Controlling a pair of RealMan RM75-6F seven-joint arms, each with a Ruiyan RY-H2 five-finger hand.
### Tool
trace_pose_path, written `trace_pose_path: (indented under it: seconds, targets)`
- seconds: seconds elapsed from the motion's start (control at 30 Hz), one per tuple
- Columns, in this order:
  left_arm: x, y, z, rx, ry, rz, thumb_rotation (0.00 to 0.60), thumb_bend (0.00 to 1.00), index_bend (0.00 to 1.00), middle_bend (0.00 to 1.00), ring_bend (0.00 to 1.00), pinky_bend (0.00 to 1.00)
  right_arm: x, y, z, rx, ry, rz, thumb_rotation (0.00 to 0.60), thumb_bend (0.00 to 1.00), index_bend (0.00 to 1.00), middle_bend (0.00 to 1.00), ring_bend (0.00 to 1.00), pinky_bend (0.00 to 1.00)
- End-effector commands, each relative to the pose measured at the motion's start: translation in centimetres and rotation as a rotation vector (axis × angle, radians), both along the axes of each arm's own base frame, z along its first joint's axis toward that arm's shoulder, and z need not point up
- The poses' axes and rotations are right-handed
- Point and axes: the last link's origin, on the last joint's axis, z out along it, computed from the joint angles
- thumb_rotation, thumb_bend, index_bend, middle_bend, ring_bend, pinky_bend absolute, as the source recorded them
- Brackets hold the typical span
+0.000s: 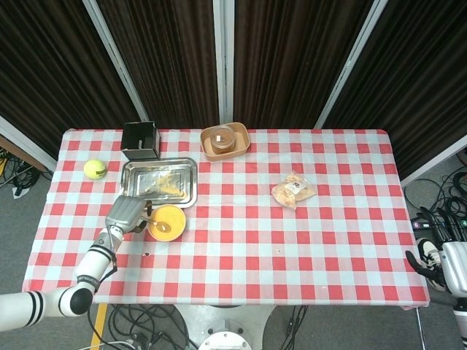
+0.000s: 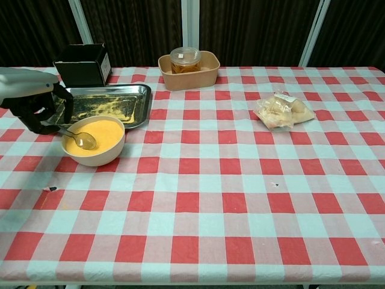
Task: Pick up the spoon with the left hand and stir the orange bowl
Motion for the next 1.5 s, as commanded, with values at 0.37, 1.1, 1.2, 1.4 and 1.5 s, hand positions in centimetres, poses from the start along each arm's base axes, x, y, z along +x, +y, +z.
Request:
trace_pose_path:
  seconds: [0.37, 1.1, 1.2, 1.4, 1.5]
  targets:
    - [-0.5, 0.1, -0.3, 0.002, 0.029, -0.005, 0.6, 0.4, 0.5, 0.92, 0.89, 0.97, 0.0, 0.0, 0.0, 0.0, 0.0, 0.001, 0.6, 0.24, 0.0, 0.19, 0.0, 0.03]
    - [-1.2, 0.6, -1.0, 0.021, 0.015, 0.017, 0.6, 0.32, 0.58, 0.93, 0.9, 0.97, 0.0, 0.1, 0.0, 0.0, 0.004, -0.008, 0.6, 0.24, 0.0, 0.19, 0.0, 0.03]
    - [-1.3, 0.6, -1.1, 0.018, 0.016, 0.022, 0.6, 0.33, 0.58, 0.93, 0.9, 0.97, 0.0, 0.1, 0.0, 0.001, 0.004, -0.01, 0.6, 0.24, 0.0, 0.19, 0.0, 0.03]
    - [-1.4, 0.8, -1.1, 0.012, 0.017, 0.029, 0.6, 0.35, 0.58, 0.93, 0.9, 0.97, 0.0, 0.1, 0.0, 0.0, 0.005, -0.011, 0.6, 0.24, 0.0, 0.19, 0.0, 0.03]
    - [-1.4, 0.8, -1.1, 0.01, 0.018, 0.029, 0.6, 0.35, 0.58, 0.93, 0.9, 0.97, -0.1, 0.1, 0.0, 0.0, 0.004, -0.012, 0.6, 0.24, 0.0, 0.19, 0.0, 0.03]
